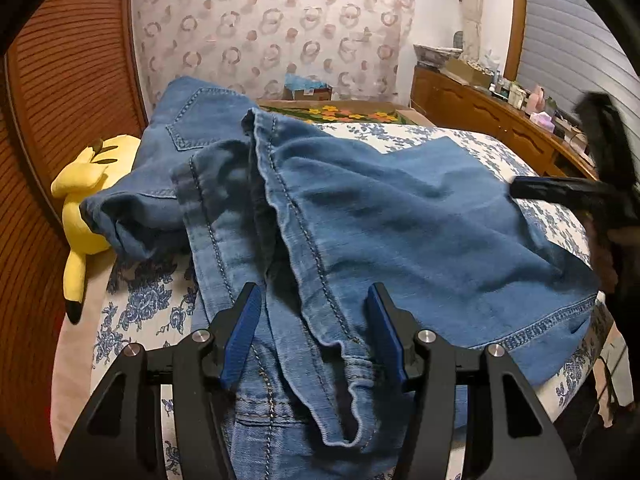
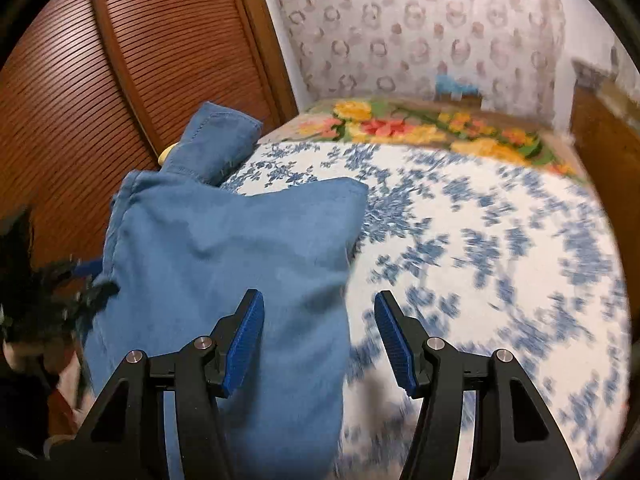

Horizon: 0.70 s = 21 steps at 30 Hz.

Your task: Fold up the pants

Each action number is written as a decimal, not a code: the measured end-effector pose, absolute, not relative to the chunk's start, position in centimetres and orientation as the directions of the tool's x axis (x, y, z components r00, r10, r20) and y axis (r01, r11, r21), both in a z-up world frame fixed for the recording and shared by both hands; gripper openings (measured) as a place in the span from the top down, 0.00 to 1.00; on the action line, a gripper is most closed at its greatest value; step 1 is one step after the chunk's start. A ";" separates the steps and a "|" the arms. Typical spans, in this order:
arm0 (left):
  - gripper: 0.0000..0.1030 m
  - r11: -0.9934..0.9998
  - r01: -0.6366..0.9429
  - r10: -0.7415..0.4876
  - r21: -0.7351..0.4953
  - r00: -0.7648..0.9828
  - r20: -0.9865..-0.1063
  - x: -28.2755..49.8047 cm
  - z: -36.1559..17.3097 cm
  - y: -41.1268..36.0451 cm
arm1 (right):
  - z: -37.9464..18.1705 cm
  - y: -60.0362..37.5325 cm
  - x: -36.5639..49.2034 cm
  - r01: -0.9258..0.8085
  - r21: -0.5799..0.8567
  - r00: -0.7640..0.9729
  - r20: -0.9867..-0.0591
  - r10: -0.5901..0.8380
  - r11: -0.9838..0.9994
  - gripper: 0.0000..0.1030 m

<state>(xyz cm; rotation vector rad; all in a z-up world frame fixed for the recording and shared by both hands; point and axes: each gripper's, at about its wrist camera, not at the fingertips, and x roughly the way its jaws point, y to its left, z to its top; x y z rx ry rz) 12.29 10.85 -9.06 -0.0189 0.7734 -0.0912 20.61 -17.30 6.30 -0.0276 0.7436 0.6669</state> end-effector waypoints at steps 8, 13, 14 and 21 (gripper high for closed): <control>0.45 0.995 0.080 -0.103 -0.065 0.714 -0.692 12.1 -9.4 11.2 | 3.9 -14.6 27.9 -0.560 0.337 0.406 -0.685 0.605 0.757 0.49; 0.45 0.994 0.082 -0.111 -0.075 0.723 -0.682 12.0 -9.0 11.4 | 5.0 -13.8 28.5 -0.599 0.299 0.426 -0.666 0.612 0.743 0.86; 0.45 0.994 0.084 -0.114 -0.076 0.728 -0.676 12.0 -8.8 11.5 | 5.9 -14.2 28.0 -0.601 0.281 0.460 -0.644 0.612 0.748 0.87; 0.45 0.991 0.118 -0.134 -0.069 0.757 -0.640 12.7 -6.5 10.1 | 11.4 -16.3 27.9 -0.567 0.105 0.622 -0.596 0.508 0.817 0.87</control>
